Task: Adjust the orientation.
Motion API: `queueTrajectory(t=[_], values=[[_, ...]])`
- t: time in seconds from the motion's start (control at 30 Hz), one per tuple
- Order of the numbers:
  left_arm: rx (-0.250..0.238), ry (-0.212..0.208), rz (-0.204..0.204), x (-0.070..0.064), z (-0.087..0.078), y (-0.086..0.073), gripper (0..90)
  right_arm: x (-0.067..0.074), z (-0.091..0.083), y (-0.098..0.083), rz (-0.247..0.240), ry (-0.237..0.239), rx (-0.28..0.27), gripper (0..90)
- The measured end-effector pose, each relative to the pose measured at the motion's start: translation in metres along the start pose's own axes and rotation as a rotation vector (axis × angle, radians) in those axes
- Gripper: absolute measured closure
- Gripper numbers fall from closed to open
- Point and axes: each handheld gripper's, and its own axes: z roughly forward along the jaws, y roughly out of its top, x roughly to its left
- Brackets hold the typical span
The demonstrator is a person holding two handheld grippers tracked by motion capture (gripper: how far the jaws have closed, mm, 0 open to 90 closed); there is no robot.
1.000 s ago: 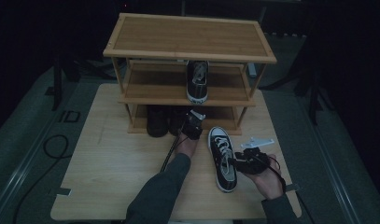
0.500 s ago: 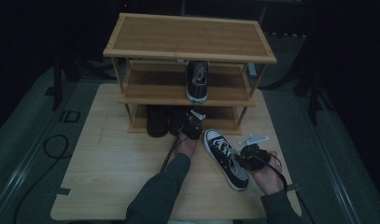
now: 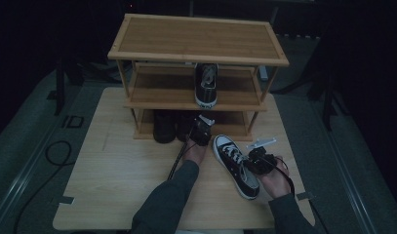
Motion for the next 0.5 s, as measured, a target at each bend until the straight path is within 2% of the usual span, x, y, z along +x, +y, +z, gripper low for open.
queueTrajectory(t=[0.5], values=[[-0.002,0.000,-0.002,0.000,0.000,0.000,90.0,-0.007,-0.013,-0.004,0.027,0.028,-0.019,87.8]])
